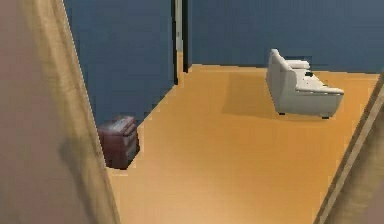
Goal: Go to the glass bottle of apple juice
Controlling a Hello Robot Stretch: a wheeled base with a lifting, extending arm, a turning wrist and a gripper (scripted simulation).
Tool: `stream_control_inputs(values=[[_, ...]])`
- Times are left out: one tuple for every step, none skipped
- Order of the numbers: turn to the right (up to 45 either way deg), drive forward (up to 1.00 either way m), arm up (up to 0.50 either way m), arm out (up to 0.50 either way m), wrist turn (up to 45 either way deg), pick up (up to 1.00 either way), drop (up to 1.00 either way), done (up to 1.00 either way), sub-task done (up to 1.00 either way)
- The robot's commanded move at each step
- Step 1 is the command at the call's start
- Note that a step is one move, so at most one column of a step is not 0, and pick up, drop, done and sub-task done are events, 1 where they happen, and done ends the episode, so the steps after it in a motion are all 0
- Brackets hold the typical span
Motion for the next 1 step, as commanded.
stream_control_inputs(values=[[0.0,1.0,0.0,0.0,0.0,0.0,0.0,0.0,0.0]])
